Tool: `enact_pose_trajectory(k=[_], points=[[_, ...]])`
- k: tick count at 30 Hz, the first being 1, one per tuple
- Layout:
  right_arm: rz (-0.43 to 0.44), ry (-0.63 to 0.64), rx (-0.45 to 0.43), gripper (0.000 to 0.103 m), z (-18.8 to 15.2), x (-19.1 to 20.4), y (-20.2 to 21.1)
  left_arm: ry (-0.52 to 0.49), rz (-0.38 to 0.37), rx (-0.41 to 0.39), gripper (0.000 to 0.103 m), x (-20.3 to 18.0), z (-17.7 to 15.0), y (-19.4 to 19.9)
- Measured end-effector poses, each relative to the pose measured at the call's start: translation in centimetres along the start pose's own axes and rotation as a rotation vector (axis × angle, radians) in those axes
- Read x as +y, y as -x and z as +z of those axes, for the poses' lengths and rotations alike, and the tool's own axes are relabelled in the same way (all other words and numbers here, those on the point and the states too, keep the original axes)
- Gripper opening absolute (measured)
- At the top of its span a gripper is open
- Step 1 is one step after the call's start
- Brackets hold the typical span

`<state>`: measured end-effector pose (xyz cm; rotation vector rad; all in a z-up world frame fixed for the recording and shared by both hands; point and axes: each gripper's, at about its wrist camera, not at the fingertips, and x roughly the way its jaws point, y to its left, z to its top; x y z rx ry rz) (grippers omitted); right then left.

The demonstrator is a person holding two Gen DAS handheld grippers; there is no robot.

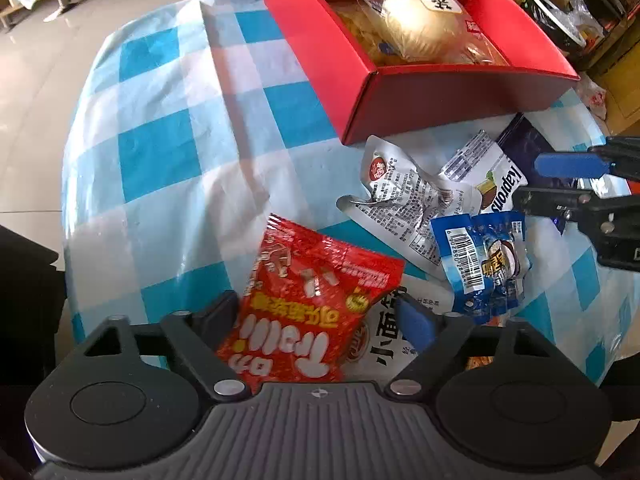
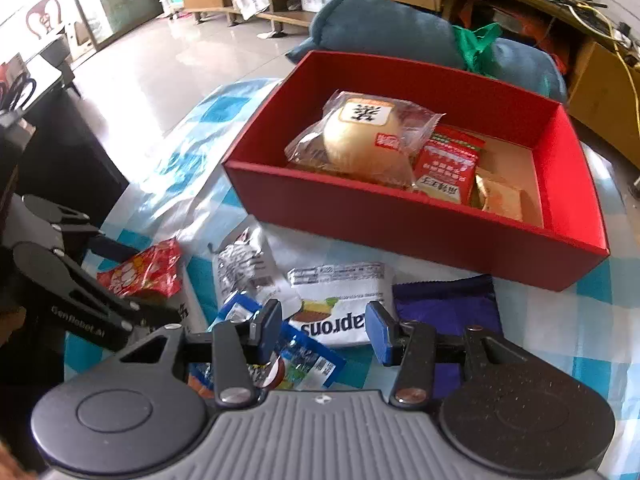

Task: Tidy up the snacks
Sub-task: 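Move the left tool to the red chip bag while the right approaches the blue sausage pack, then close the left tool on the red chip bag while the right grasps the blue sausage pack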

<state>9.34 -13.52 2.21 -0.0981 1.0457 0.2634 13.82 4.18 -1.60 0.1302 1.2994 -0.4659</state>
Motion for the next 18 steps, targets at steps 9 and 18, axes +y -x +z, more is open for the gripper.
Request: enact_pose_trajectory(k=[9,18], points=[[0.029,0.058,0.043,0.041,-1.1,0.6,-0.4,0.029,-0.049,-0.01,0.062,-1.4,-2.2,1.4],[0.052,0.089,0.058,0.041,-1.3,1.0,-0.7,0.062,-0.013,-0.01,0.08,-2.1,-1.0,0.1]])
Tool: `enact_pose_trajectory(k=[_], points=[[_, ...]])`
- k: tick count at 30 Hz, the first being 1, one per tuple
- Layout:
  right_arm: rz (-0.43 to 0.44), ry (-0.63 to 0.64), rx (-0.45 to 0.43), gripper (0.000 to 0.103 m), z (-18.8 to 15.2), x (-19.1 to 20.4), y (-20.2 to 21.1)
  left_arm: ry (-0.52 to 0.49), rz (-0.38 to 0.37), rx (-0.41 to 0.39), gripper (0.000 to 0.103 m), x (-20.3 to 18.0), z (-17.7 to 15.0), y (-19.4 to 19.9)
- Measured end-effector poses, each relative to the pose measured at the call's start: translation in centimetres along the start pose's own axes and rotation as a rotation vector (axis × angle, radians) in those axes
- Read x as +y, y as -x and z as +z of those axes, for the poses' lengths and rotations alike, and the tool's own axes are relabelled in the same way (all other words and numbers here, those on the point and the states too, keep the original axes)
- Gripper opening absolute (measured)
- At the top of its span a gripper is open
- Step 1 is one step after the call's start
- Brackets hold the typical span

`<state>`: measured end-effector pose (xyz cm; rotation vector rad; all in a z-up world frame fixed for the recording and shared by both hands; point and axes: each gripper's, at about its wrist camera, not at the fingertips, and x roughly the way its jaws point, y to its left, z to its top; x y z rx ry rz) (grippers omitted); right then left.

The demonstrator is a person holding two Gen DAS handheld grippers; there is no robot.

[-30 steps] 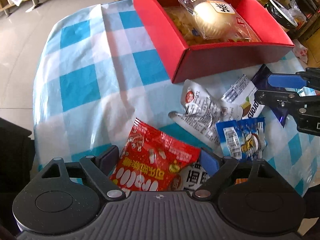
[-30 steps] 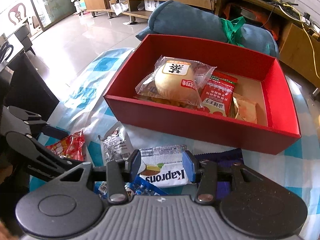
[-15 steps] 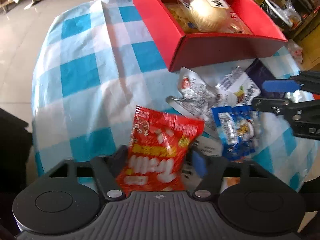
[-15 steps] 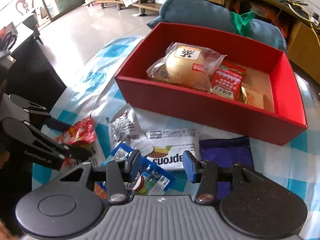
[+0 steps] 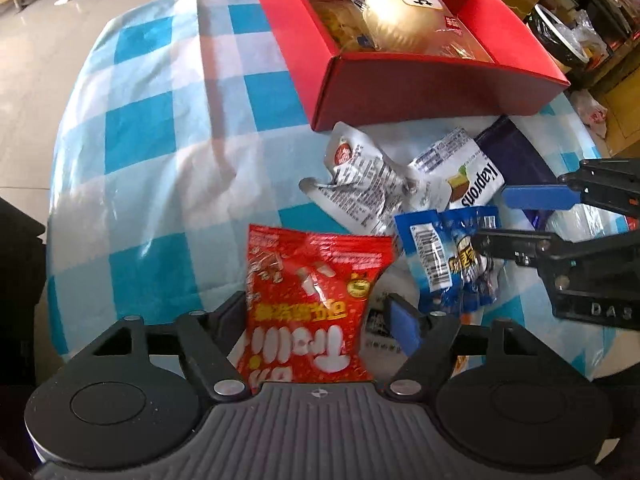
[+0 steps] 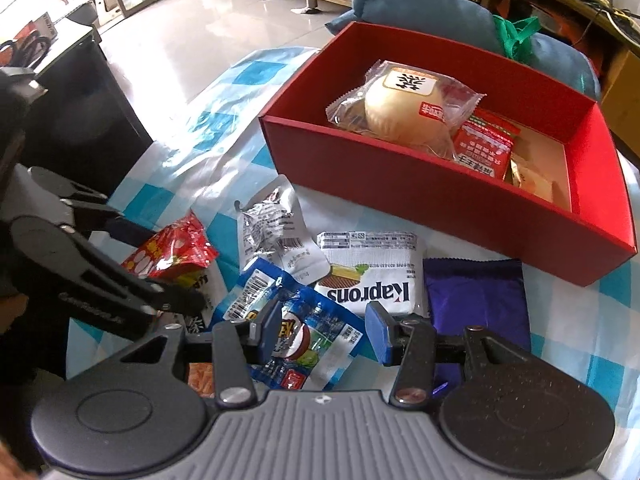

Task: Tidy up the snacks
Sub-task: 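Close the left tool on the red chip bag while the right grasps the blue sausage pack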

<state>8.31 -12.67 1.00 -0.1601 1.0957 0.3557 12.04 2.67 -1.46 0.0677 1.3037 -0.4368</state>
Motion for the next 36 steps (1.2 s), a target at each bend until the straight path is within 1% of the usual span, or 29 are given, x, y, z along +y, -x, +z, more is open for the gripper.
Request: enact_pose_trajectory(k=[1,2,5,11,17,18,20,22,24,27,31,33,35,36], points=[[0.005,0.007,0.001,0.042,0.0,0.0,0.0,-0.004,0.007,-0.009,0.074,-0.1,0.0,0.1],[0.009,0.014,0.003,0.042,0.0,0.0,-0.1,-0.009,0.01,-0.016,0.066,-0.2,-0.1,0.2],[0.03,0.042,0.017,0.042,0.1,0.1,-0.3,0.008,-0.001,-0.031,0.061,0.0,-0.2,0.6],[0.068,0.058,0.012,0.042,0.6,0.2,-1.3,0.004,-0.023,-0.046,0.059,0.0,-0.2,1.1],[0.098,0.097,0.028,0.042,0.7,1.0,-1.7,0.01,-0.021,-0.031,0.059,0.2,-0.3,0.9],[0.107,0.095,0.039,0.042,0.5,1.0,-1.5,0.014,-0.022,-0.029,0.06,0.3,-0.4,0.8],[0.142,0.078,0.087,0.042,-0.2,1.0,-1.5,0.015,-0.026,-0.025,0.06,0.4,-0.3,0.7],[0.157,0.079,0.137,0.042,-1.4,1.4,-1.6,0.008,-0.026,-0.022,0.06,0.2,-0.3,0.7],[0.152,0.124,0.192,0.043,-2.9,2.4,-1.3,0.001,-0.028,-0.021,0.06,-0.1,-0.4,0.6],[0.159,0.185,0.213,0.042,-4.1,3.4,-0.3,-0.008,-0.032,-0.019,0.06,-0.3,-0.5,0.6],[0.12,0.242,0.169,0.042,-3.3,3.7,0.1,-0.009,-0.03,-0.016,0.06,-0.3,-0.5,0.6],[0.127,0.285,0.16,0.043,-2.5,4.3,-0.2,-0.009,-0.03,-0.015,0.06,-0.4,-0.5,0.6],[0.136,0.342,0.169,0.043,-1.8,5.3,-0.9,-0.008,-0.031,-0.013,0.06,-0.3,-0.5,0.6],[0.152,0.369,0.181,0.048,-1.7,5.8,-1.3,-0.009,-0.031,-0.012,0.06,-0.3,-0.5,0.5]])
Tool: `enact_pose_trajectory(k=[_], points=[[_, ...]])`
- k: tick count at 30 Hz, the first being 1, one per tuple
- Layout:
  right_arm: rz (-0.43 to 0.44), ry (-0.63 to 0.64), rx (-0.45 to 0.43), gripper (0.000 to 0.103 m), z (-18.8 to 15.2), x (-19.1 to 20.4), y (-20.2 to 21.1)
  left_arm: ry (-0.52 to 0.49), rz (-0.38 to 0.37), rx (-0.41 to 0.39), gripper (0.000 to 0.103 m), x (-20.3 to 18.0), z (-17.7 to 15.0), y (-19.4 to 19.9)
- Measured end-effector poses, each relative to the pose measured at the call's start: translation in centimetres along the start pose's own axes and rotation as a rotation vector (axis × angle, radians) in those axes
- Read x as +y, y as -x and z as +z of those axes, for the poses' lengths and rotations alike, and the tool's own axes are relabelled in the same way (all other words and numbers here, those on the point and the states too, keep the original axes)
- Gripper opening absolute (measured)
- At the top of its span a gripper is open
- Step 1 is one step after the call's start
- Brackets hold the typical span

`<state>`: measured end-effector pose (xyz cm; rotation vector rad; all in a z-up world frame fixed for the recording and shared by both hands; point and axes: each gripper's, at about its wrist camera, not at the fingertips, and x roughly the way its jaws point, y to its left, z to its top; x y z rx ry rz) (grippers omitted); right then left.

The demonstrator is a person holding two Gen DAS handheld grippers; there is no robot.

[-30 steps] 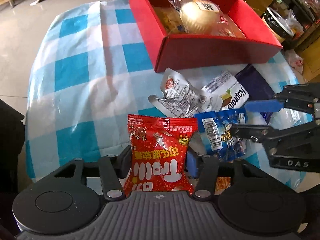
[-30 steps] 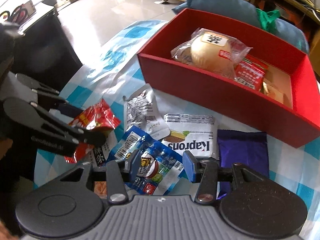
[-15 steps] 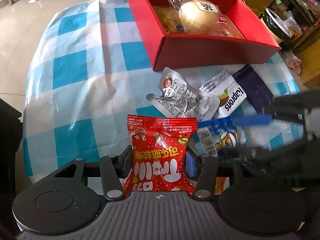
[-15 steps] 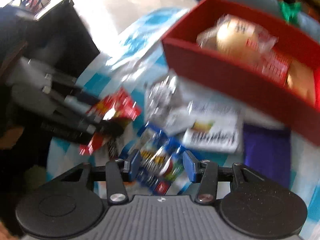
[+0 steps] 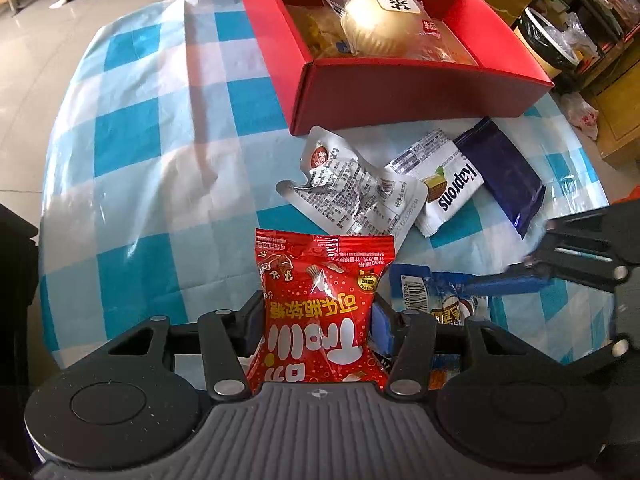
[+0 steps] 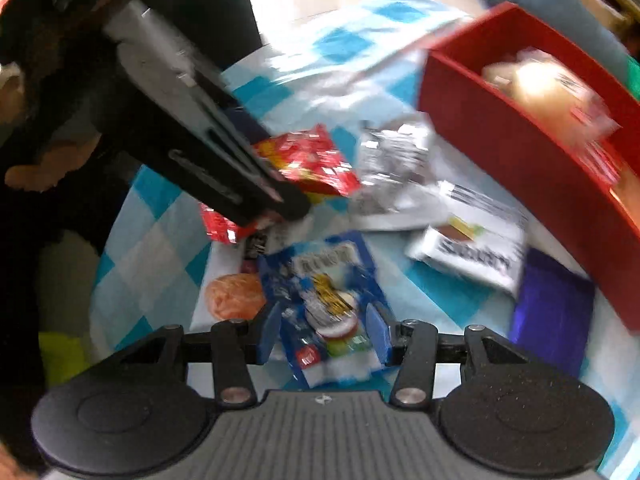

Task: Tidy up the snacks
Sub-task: 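Close the left tool on the red chip bag while the right grasps the blue sausage pack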

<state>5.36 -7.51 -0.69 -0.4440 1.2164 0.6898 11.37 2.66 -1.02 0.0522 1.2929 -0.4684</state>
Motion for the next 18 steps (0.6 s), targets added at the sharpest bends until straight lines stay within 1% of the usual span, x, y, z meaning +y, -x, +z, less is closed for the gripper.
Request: enact_pose_trajectory(k=[1,4,5,10,14,15,16,18], points=[[0.002,0.02,0.006,0.055,0.3,0.2,-0.4,-0.001,0.0,0.001,0.061,0.0,0.0,-0.1],[-0.003,0.031,0.022,0.062,0.5,0.4,-1.4,-0.005,-0.001,0.001,0.061,-0.1,0.1,-0.1],[-0.004,0.022,0.019,0.063,0.4,0.2,-1.5,-0.003,-0.003,0.001,0.061,-0.1,0.1,-0.1],[-0.003,-0.063,-0.002,0.063,-1.2,-0.9,-0.9,-0.001,-0.008,0.008,0.061,0.2,0.2,-0.2],[-0.04,-0.132,0.011,0.06,-2.3,-0.4,-0.3,-0.003,-0.009,0.011,0.061,0.1,0.2,-0.3],[-0.054,-0.154,0.015,0.056,-2.6,-0.3,-0.1,-0.002,-0.009,0.015,0.061,0.1,0.2,-0.4],[-0.064,-0.185,0.014,0.055,-3.0,-0.3,0.2,-0.003,-0.008,0.018,0.061,0.1,0.1,-0.5],[-0.082,-0.231,0.009,0.055,-3.3,-0.5,0.4,-0.008,-0.004,0.02,0.062,0.0,0.1,-0.6]])
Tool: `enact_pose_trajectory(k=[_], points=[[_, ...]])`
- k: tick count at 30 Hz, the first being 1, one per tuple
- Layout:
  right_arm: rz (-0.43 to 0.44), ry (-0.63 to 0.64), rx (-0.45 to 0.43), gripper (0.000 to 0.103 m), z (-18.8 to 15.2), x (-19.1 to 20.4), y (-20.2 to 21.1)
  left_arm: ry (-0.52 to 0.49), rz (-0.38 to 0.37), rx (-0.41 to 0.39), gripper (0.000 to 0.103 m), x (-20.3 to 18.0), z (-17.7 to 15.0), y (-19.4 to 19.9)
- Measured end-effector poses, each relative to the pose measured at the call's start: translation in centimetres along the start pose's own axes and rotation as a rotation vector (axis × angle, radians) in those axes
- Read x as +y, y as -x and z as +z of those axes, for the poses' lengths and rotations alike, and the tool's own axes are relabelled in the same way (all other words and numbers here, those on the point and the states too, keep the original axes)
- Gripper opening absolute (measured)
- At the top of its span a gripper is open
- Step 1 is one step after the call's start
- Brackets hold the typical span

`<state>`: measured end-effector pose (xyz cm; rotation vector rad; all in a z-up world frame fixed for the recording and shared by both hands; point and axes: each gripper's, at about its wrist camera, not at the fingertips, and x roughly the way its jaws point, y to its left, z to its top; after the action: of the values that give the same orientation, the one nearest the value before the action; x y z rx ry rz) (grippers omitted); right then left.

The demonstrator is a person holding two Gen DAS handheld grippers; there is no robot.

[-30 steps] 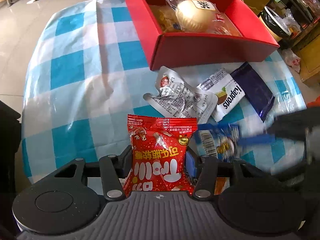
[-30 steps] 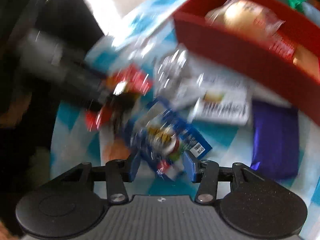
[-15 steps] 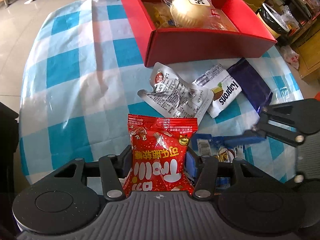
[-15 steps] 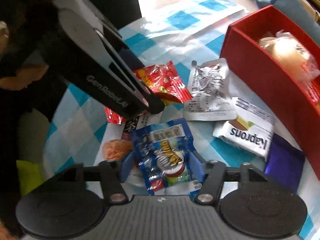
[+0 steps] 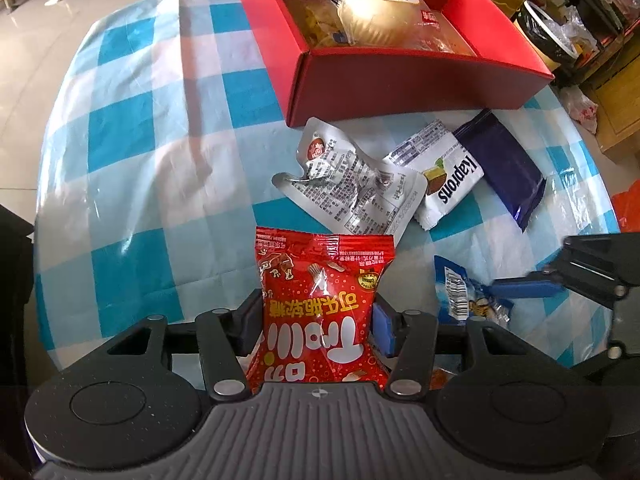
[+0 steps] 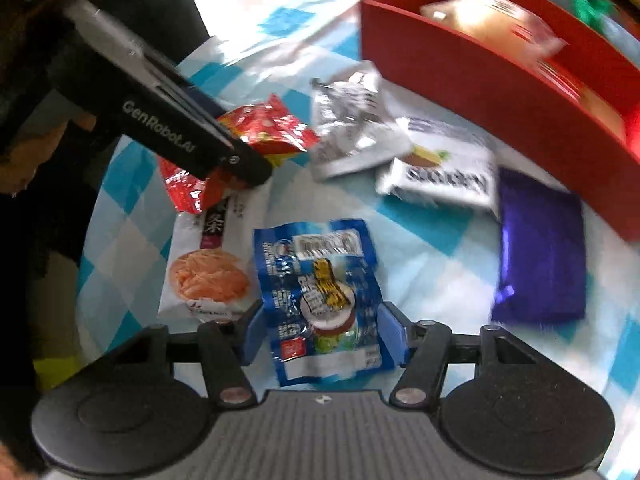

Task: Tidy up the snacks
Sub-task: 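Close the left tool on the red chip bag while the right grasps the blue sausage pack, then lift and carry the red chip bag and blue sausage pack over the red box with both tools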

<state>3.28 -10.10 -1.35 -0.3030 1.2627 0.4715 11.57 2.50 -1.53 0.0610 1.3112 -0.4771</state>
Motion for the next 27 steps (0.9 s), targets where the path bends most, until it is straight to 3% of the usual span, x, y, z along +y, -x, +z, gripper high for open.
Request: enact_pose_trajectory(k=[8,10,12,14,16,19,23,24,27], points=[[-0.028,0.038,-0.033,0.06,0.8,0.1,0.2,-0.015,0.014,0.001,0.064,-0.2,0.0,-0.2],[-0.026,0.057,-0.037,0.071,1.3,0.0,0.1,-0.015,0.012,0.002,0.066,-0.2,0.0,-0.2],[-0.006,0.038,-0.021,0.072,1.7,-0.5,-0.7,-0.013,0.009,0.001,0.067,-0.2,0.0,-0.3],[0.038,0.004,-0.009,0.083,2.0,-1.2,-1.3,-0.016,0.009,0.007,0.068,-0.2,0.0,-0.3],[0.053,-0.012,-0.011,0.084,2.0,-1.3,-1.2,-0.023,0.002,0.005,0.072,-0.3,0.0,-0.3],[0.024,-0.017,-0.024,0.084,1.6,-0.8,-1.4,-0.028,-0.001,0.008,0.074,-0.3,0.0,-0.4],[-0.128,0.076,-0.03,0.071,0.8,1.7,-1.8,-0.05,0.02,0.007,0.075,-0.8,-0.1,-0.5],[-0.126,0.067,-0.034,0.066,0.7,1.6,-1.6,-0.057,0.029,0.006,0.075,-1.0,-0.2,-0.6],[-0.131,0.011,-0.041,0.064,0.5,0.4,-1.0,-0.066,0.056,-0.004,0.069,-1.2,-0.4,-0.5]])
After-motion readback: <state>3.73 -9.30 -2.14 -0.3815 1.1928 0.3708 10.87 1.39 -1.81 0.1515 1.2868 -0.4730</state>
